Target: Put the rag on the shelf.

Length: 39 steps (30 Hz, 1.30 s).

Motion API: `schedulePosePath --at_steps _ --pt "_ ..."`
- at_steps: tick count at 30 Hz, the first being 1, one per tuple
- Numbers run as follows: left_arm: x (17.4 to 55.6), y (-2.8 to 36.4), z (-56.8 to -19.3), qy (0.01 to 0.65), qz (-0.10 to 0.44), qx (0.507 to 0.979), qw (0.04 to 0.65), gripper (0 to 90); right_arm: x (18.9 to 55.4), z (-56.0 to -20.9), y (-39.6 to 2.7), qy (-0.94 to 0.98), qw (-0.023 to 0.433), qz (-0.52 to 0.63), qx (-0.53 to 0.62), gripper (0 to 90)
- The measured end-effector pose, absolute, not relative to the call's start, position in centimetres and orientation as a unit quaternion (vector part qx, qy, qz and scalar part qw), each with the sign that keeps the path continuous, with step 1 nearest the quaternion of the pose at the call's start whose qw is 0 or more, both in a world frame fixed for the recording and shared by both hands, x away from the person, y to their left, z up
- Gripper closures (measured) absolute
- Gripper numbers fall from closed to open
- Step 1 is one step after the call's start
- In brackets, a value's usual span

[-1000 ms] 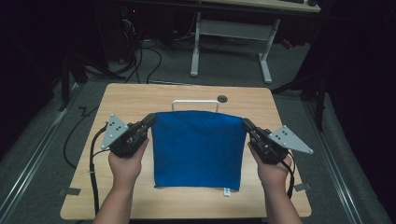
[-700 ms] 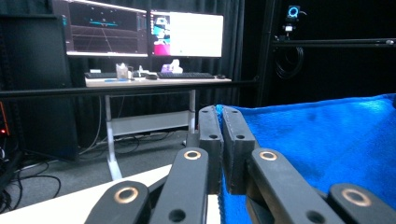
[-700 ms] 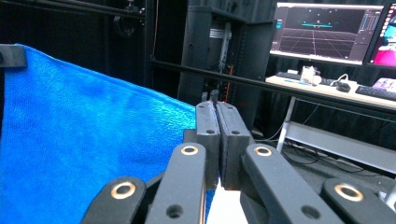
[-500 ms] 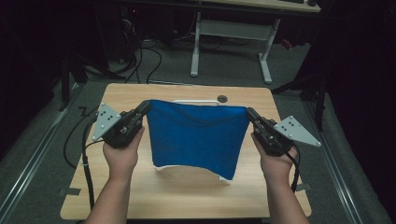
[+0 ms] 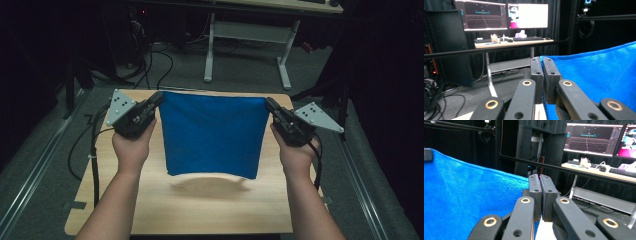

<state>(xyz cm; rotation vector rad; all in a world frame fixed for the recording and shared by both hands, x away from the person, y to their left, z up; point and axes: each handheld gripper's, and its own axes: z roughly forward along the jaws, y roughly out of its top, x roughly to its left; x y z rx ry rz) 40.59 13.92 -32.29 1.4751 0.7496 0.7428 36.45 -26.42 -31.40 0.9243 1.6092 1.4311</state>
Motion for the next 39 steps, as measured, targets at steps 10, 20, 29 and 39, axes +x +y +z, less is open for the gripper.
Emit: schedulePosePath --at_steps 10,20,29,39 --pt "44.9 13.0 -31.6 0.328 0.349 0.66 0.579 88.0 40.2 -31.0 -26.4 0.633 0.388 0.551 0.382 89.2" --pt "49.9 12.8 -32.3 0.358 0.349 0.68 0.536 87.9 45.3 -30.9 -25.2 0.648 0.399 0.515 0.394 89.2" --pt "52.8 12.2 -35.9 0.391 0.313 0.713 0.491 87.8 49.1 -33.3 -24.6 0.677 0.39 0.464 0.417 89.2" --pt "53.1 12.5 -41.8 0.405 0.25 0.746 0.465 87.8 50.2 -39.5 -25.0 0.706 0.34 0.431 0.447 89.1"
